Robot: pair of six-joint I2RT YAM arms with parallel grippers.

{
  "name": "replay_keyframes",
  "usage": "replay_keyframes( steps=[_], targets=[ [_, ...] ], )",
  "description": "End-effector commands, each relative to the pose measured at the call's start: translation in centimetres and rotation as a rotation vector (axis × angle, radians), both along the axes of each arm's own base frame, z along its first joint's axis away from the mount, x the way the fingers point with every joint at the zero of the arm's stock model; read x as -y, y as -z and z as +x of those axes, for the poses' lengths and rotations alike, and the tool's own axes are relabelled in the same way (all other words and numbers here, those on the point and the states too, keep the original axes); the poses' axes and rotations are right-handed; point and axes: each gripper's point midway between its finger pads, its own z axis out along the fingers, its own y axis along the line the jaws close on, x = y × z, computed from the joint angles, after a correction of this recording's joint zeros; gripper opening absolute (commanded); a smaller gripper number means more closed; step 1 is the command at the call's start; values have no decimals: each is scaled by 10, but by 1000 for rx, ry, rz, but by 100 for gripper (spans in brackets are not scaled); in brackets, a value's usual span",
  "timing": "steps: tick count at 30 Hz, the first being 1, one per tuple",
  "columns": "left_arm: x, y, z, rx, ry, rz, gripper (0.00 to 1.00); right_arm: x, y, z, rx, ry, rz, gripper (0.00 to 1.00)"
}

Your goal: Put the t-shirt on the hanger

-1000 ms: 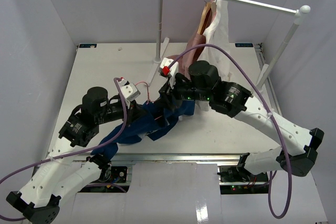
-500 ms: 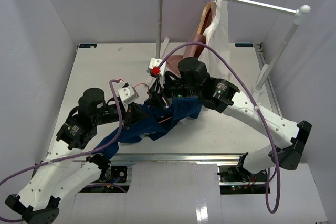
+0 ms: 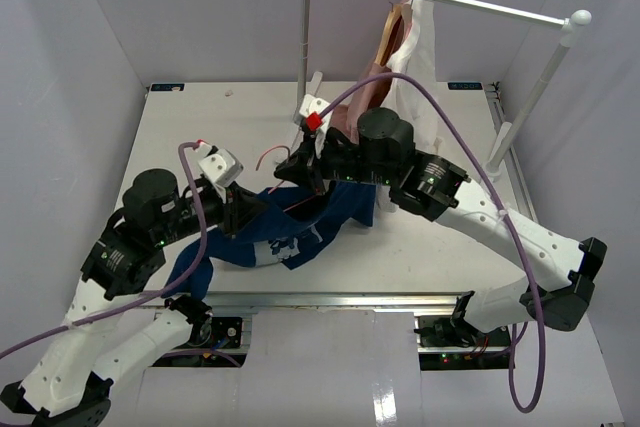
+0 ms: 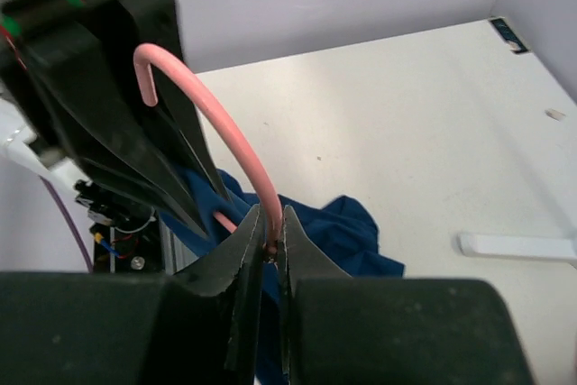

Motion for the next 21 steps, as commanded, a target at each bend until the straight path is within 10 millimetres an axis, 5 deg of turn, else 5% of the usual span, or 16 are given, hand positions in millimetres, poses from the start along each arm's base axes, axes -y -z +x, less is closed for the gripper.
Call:
replay_keyframes(
  steps=[1,11,21],
  targets=[
    [-40,-19,1,17,-212,4,33,38,-34,24,90,155,21,8],
    [-46,-11,5,21,-242,36,37,48,-38,26,106,165,9,8],
    [-29,3,13,54,-151,74,39,49,-56,17,101,138,57,8]
  ],
)
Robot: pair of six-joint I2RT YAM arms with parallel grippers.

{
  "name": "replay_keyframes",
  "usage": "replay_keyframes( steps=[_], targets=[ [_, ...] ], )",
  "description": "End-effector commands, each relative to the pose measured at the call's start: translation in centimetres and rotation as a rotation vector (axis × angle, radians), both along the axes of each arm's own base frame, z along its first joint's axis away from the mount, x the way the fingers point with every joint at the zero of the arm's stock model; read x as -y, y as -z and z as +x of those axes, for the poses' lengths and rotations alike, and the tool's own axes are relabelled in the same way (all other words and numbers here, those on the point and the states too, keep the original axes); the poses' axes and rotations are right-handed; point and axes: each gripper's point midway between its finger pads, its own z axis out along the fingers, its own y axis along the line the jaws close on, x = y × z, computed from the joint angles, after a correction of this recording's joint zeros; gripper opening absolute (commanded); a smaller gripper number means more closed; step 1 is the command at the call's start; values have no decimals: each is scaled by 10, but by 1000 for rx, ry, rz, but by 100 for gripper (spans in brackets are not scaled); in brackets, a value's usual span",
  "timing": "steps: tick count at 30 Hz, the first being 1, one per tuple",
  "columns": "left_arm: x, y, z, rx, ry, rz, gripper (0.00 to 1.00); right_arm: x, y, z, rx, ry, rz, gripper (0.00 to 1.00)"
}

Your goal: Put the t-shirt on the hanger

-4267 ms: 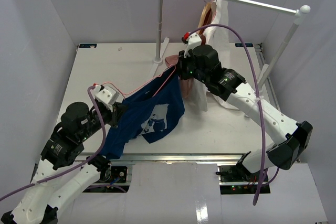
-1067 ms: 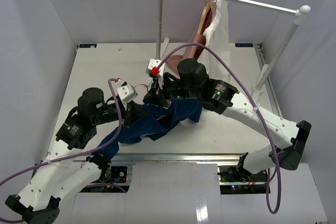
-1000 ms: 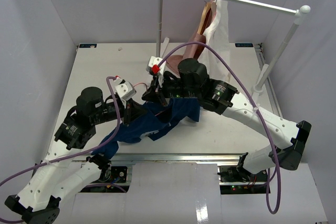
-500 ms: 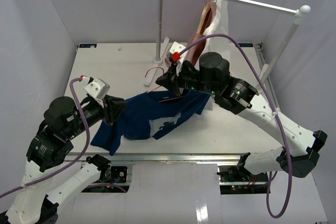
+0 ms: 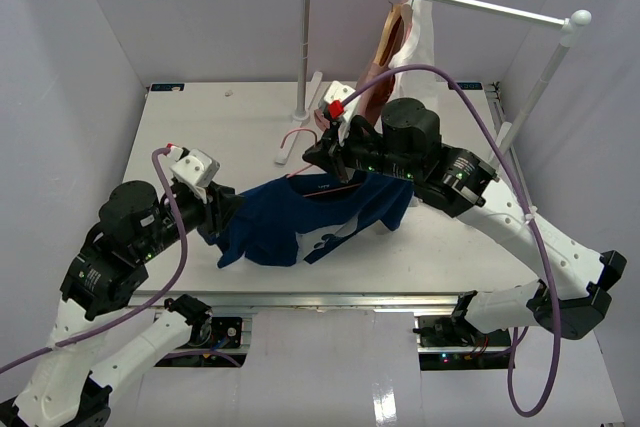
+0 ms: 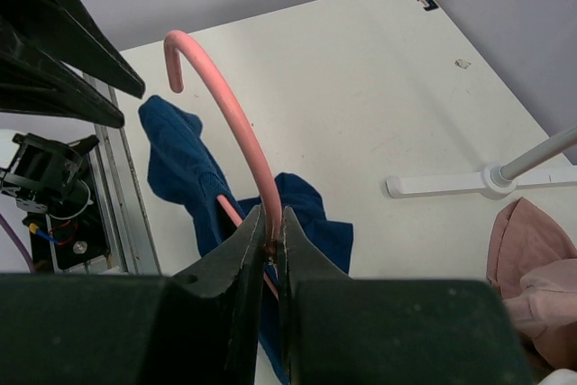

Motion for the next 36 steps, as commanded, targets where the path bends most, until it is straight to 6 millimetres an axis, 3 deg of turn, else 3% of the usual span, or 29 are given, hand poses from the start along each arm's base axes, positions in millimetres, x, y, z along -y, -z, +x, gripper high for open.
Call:
replay_keyframes(
  steps=[1,6,15,17,19,21,22,26,33,35,36],
  targets=[
    [8,12,6,0,37,34,39,11,-57,-9,81,-5,139,8],
    [2,18,4,4,21,44,1,18,-70,-6,101,31,168,8],
    [-25,19,12,7,-136,80,0,23,-82,-2,108,61,192,8],
    [-39,21,17,14,-217,97,0,24,-88,-2,108,69,207,8],
    [-45,19,17,20,-245,100,5,25,-93,-1,106,75,217,8],
    [-45,20,13,5,-238,97,28,26,-99,-2,107,78,232,8],
    [-45,21,11,-4,-233,98,35,26,-101,-1,107,82,238,8],
    [-46,26,10,-9,-232,104,41,30,-108,-2,111,89,254,8],
    [-47,41,26,-35,-307,93,43,33,-111,-4,116,96,261,8],
    [-50,44,31,-39,-343,100,13,35,-110,-3,116,102,260,8],
    [-53,45,33,-40,-363,100,3,36,-110,-2,118,110,260,8]
  ],
)
